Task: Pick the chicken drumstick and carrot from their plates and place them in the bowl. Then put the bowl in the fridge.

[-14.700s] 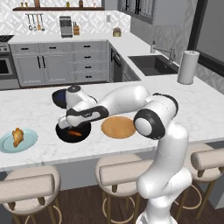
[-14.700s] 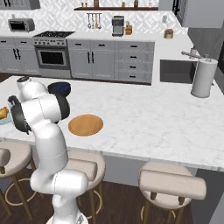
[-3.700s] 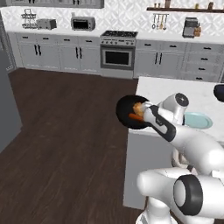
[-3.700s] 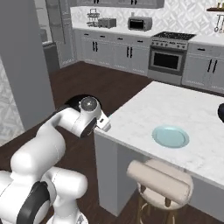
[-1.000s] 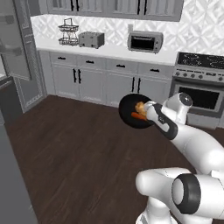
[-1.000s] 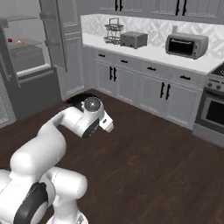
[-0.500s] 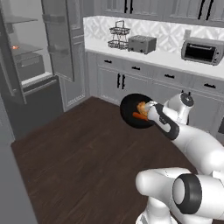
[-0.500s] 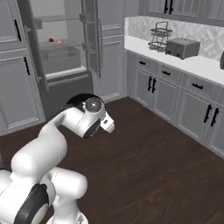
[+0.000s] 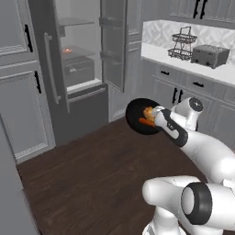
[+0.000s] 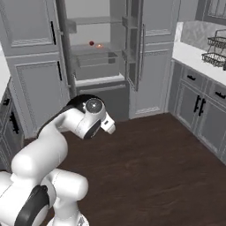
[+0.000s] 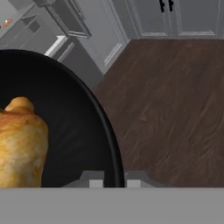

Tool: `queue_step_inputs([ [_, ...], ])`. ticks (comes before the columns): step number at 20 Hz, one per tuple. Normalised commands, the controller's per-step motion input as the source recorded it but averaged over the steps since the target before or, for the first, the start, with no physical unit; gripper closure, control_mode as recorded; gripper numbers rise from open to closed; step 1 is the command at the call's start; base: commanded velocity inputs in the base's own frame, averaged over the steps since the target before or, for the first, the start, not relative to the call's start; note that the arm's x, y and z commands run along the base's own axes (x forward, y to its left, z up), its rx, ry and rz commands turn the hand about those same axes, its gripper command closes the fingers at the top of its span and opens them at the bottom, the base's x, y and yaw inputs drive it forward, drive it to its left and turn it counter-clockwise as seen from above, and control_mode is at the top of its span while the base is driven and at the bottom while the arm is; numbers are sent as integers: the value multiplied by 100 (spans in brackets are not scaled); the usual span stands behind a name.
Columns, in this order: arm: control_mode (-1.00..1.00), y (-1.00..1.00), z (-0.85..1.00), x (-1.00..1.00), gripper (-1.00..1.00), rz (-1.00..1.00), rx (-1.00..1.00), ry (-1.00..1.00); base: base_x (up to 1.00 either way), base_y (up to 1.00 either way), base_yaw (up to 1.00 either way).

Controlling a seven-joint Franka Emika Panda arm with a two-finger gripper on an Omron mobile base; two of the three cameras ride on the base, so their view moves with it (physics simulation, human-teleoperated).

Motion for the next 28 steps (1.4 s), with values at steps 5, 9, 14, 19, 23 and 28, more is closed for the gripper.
queue_step_inputs([
  [5, 100, 0, 0, 0, 100, 0, 0, 0, 100, -23, 36],
  [9, 100, 0, 0, 0, 100, 0, 0, 0, 100, -67, 19],
  [14, 100, 0, 0, 0, 100, 0, 0, 0, 100, -45, 27],
  [19, 100, 0, 0, 0, 100, 0, 0, 0, 100, -23, 39],
  [23, 100, 0, 0, 0, 100, 0, 0, 0, 100, -52, 18],
  [28, 100, 0, 0, 0, 100, 0, 0, 0, 81, -20, 4],
])
